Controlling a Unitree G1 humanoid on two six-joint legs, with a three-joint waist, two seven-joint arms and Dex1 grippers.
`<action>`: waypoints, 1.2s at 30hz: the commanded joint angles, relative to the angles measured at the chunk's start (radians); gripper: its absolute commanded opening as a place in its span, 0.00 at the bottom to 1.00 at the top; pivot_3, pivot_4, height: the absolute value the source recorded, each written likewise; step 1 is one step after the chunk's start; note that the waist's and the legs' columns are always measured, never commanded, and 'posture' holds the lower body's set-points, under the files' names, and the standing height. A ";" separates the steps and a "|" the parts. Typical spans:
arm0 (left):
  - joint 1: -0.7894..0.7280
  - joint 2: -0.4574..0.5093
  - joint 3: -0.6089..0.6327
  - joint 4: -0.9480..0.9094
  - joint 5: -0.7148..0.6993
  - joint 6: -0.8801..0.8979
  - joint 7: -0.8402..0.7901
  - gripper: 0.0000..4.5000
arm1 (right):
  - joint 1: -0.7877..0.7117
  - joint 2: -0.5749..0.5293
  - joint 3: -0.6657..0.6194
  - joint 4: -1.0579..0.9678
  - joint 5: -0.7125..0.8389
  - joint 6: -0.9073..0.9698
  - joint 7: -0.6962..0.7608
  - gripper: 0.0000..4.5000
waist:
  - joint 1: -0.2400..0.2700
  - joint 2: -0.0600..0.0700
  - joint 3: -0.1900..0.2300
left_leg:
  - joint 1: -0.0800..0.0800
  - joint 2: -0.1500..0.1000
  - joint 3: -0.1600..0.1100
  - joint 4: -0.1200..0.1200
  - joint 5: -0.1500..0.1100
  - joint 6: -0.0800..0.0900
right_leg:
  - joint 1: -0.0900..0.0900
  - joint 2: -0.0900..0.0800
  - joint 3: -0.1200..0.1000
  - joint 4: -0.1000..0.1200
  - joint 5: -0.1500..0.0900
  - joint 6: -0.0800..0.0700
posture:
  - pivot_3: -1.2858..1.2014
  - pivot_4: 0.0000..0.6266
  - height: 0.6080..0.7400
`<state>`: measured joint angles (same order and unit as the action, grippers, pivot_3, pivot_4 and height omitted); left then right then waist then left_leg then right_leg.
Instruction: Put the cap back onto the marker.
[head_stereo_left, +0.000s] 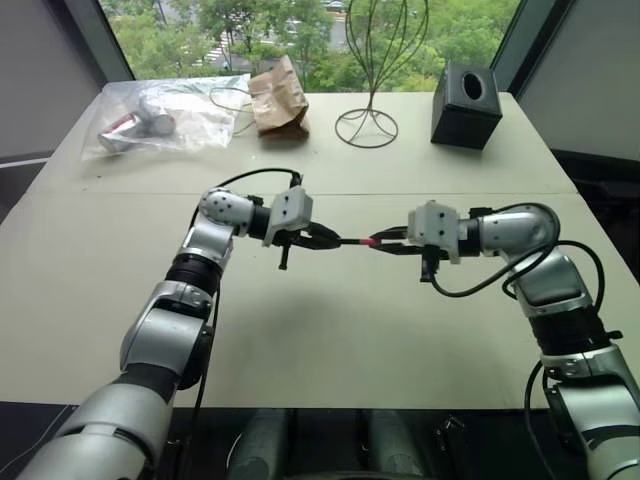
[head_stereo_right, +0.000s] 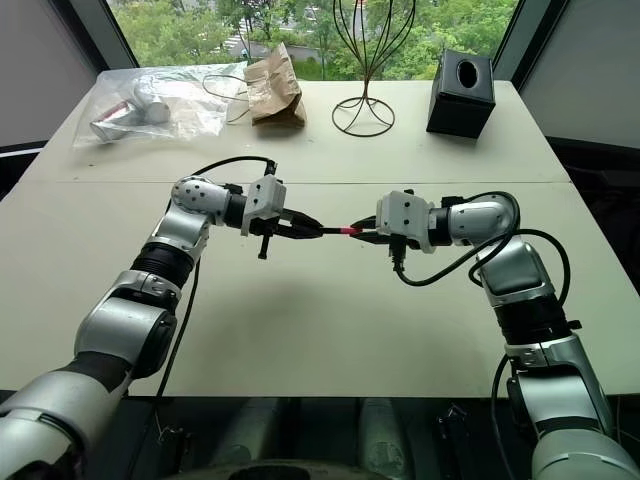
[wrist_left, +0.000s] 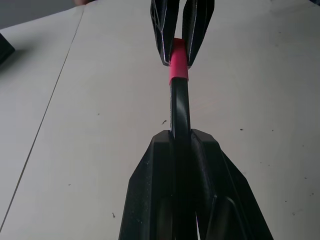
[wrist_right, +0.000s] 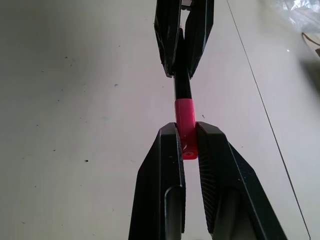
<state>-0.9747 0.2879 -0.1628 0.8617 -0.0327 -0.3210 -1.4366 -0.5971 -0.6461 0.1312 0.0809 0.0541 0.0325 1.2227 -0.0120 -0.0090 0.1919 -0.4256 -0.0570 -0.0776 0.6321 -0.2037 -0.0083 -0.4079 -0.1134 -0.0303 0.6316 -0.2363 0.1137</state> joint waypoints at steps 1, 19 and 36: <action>-0.014 -0.046 -0.019 -0.049 -0.023 0.003 -0.003 0.00 | -0.009 0.020 0.015 -0.053 0.050 0.001 0.009 0.02 | 0.000 0.000 0.000 | 0.000 0.000 0.000 0.000 0.000 0.000 | 0.000 0.000 0.000 0.000 0.000 0.000 | 0.52 0.24 1.00; 0.189 0.109 0.095 -0.234 -0.084 0.351 0.204 0.00 | 0.075 -0.078 -0.243 -0.103 0.150 0.192 -0.214 0.81 | 0.002 0.000 0.000 | 0.000 0.002 -0.001 0.000 0.000 0.000 | 0.000 0.000 0.000 0.000 0.000 0.000 | 0.52 0.24 1.00; 0.588 -0.005 0.326 -0.870 -0.060 0.890 1.073 0.29 | 0.338 0.134 -0.252 -0.275 0.167 0.304 -0.567 0.83 | 0.003 0.000 0.000 | 0.004 0.002 -0.002 0.000 0.000 -0.001 | 0.003 -0.001 0.001 0.001 0.000 -0.001 | 0.52 0.24 1.00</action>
<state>-0.3870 0.2814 0.1544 0.0380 -0.1035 0.5585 -0.4032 -0.2522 -0.5160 -0.1154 -0.1588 0.2111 0.3557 0.6663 -0.0089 -0.0088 0.1914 -0.4213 -0.0553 -0.0795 0.6319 -0.2032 -0.0094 -0.4046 -0.1144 -0.0292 0.6326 -0.2360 0.1131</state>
